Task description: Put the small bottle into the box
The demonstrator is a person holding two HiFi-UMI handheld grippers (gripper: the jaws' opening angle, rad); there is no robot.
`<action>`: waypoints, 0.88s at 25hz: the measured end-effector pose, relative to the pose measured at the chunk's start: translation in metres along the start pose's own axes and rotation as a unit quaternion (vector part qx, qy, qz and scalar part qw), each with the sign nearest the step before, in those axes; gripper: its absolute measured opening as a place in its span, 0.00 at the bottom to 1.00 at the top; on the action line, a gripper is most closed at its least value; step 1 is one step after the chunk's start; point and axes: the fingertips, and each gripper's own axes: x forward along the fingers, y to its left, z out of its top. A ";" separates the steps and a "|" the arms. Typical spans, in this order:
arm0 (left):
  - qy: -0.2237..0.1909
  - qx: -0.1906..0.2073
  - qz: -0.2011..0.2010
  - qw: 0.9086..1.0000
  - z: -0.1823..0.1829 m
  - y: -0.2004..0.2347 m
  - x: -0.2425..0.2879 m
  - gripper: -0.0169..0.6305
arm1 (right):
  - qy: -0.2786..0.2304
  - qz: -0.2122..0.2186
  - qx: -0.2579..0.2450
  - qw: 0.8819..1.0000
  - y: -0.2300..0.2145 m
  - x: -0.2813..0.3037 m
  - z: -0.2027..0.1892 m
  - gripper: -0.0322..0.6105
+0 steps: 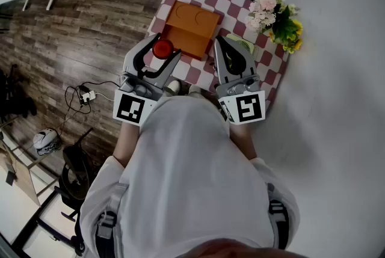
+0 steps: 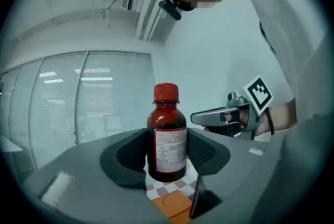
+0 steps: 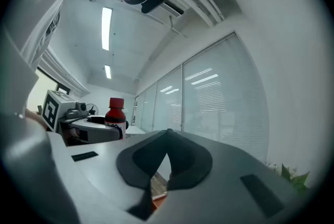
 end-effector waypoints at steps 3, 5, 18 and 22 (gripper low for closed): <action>-0.002 -0.002 0.001 1.000 0.002 -0.004 0.005 0.37 | 0.002 -0.005 -0.002 1.000 -0.008 -0.006 -0.002 0.05; 0.003 0.001 0.003 1.000 0.002 -0.007 0.006 0.37 | 0.001 -0.009 -0.003 1.000 -0.014 -0.010 -0.003 0.05; 0.033 -0.004 0.096 0.995 -0.018 -0.002 -0.037 0.37 | 0.011 0.043 0.016 0.999 0.000 -0.004 -0.026 0.05; 0.028 -0.028 0.110 0.993 -0.039 0.018 -0.051 0.37 | 0.032 0.053 0.014 0.998 0.014 0.008 -0.032 0.05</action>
